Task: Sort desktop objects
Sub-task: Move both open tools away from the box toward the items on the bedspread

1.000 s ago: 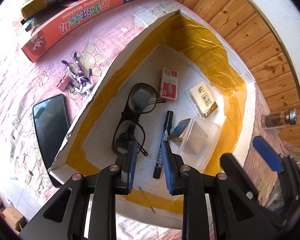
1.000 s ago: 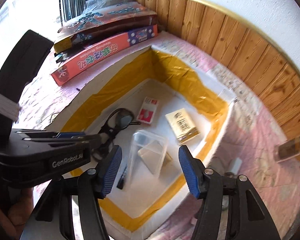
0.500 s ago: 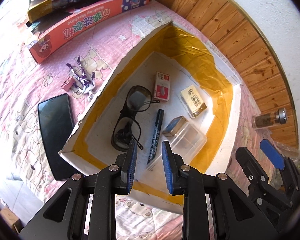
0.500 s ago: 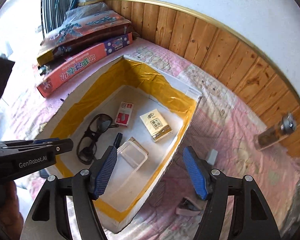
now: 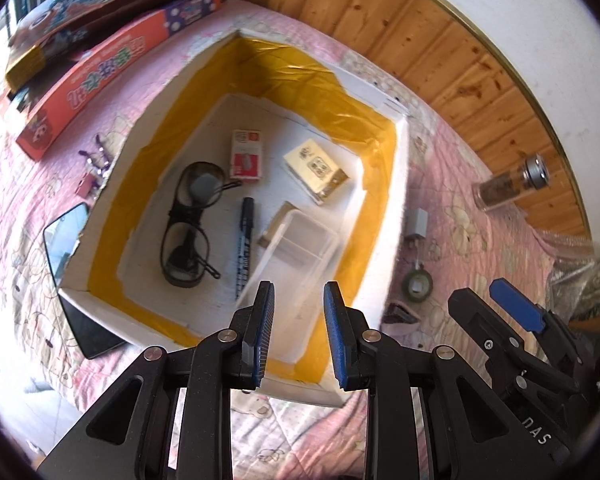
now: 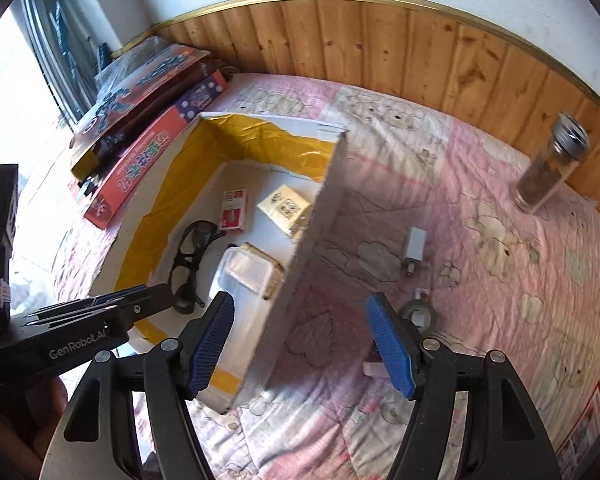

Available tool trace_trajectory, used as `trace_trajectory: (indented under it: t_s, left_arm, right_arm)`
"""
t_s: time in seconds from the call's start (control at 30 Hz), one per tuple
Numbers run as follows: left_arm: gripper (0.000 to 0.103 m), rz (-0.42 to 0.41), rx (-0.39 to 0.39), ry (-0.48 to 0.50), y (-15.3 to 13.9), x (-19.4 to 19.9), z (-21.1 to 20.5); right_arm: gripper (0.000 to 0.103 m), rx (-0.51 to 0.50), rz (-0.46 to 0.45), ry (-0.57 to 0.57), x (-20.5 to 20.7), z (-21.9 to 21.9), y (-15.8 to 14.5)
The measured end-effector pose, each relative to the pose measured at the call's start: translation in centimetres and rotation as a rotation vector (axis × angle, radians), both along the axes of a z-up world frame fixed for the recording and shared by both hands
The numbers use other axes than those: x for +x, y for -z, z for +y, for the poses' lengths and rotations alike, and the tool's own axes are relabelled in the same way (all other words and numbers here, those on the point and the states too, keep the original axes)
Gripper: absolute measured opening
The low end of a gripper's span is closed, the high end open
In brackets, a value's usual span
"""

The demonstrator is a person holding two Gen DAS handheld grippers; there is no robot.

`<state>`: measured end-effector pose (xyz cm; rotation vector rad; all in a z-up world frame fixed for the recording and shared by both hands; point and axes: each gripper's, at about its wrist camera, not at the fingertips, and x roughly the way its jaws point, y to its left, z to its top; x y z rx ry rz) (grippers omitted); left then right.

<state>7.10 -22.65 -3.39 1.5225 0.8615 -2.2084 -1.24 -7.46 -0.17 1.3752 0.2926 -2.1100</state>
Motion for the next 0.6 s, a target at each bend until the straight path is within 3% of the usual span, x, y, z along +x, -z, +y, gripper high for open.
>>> trace_trajectory:
  t_s: [0.6]
  left_arm:
    - [0.027,-0.02,-0.079,0.23,-1.6,-6.5,8.4]
  right_arm:
    - [0.07,0.005,0.03,0.16,-1.8,7.7,1.5]
